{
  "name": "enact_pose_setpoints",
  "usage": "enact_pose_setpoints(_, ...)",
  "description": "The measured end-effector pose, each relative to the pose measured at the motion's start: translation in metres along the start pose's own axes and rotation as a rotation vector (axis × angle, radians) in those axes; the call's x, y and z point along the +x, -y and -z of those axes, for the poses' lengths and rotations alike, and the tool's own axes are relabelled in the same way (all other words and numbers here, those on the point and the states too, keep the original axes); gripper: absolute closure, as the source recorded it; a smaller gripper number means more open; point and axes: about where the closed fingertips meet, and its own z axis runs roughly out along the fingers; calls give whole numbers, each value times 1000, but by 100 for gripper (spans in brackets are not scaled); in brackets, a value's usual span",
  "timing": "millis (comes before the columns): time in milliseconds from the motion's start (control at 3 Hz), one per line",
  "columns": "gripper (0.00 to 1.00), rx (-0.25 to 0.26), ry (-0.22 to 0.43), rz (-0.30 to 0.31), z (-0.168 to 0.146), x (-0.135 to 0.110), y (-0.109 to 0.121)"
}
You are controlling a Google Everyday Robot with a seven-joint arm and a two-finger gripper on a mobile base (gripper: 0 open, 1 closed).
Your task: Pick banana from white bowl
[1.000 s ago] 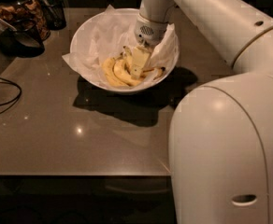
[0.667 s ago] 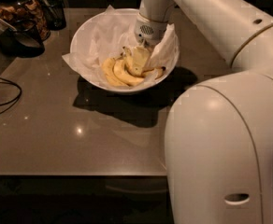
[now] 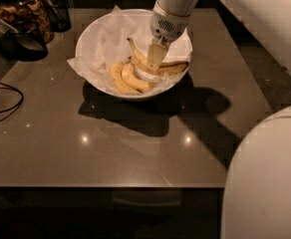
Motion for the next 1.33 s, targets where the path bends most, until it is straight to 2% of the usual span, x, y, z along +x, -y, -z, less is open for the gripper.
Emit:
enact_pose_setpoints(333, 100, 26, 26, 25, 14, 1, -5)
enact_pose_setpoints(667, 100, 26, 26, 25, 15, 1, -5)
enact_pose_setpoints(1000, 100, 46, 10, 25, 18, -2, -5)
enact_pose_setpoints(1333, 100, 54, -19, 39, 33, -11, -19)
